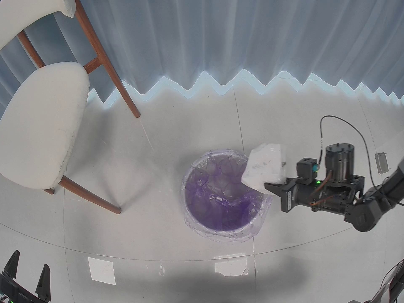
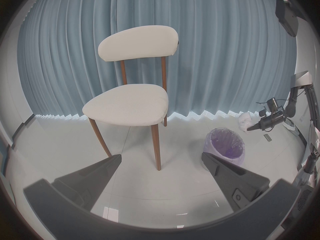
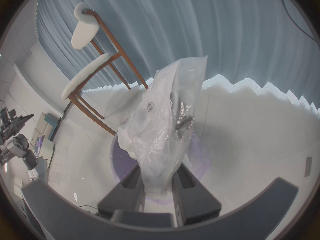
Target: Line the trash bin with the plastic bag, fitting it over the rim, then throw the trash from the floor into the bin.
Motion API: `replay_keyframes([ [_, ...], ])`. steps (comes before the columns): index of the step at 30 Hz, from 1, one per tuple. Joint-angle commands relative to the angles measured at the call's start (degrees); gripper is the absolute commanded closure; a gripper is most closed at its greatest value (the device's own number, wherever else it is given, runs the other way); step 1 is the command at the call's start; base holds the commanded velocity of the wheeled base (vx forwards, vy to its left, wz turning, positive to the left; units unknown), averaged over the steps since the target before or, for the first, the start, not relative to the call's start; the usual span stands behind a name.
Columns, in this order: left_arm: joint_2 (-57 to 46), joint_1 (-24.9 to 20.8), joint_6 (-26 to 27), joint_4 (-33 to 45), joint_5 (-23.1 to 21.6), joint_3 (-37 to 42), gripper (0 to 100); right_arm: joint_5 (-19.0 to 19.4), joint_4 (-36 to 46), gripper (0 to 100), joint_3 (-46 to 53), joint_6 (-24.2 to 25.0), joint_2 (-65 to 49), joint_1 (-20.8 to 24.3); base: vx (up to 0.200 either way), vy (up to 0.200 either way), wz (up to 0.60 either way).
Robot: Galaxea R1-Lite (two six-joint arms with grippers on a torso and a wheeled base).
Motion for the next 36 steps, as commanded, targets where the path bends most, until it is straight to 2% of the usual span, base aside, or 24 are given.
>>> replay_keyframes([
  [1, -0.74, 0.00, -0.04, -0.01, 0.00, 0.99, 0, -1.52, -0.46, 100, -8.16, -0.30, 14.40, 3.63, 0.000, 0.000, 0.00],
  [6, -0.74, 0.00, -0.12, -0.01, 0.08, 0.99, 0, -2.14, -1.61, 100, -13.17, 0.31, 20.20, 3.72, 0.000, 0.000, 0.00],
  [10, -0.74, 0.00, -0.21, -0.10, 0.08, 0.99, 0, -3.63, -1.87, 100, -15.99, 2.86, 23.37, 3.72, 0.000, 0.000, 0.00],
  [16, -0.74, 0.00, -0.30, -0.10, 0.08, 0.99, 0, -4.33, -2.05, 100, -20.12, 3.12, 27.14, 3.80, 0.000, 0.000, 0.00],
  [29, -0.74, 0.00, -0.30, -0.10, 0.08, 0.99, 0, -5.21, -2.13, 100, -21.00, 3.30, 27.76, 6.26, 0.000, 0.000, 0.00],
  [30, -0.74, 0.00, -0.30, -0.10, 0.08, 0.99, 0, -5.21, -2.13, 0, -21.00, 3.30, 27.76, 6.26, 0.000, 0.000, 0.00],
  [36, -0.74, 0.00, -0.30, -0.10, 0.08, 0.99, 0, -5.92, -2.13, 0, -20.38, 3.74, 26.00, 7.14, 0.000, 0.000, 0.00],
])
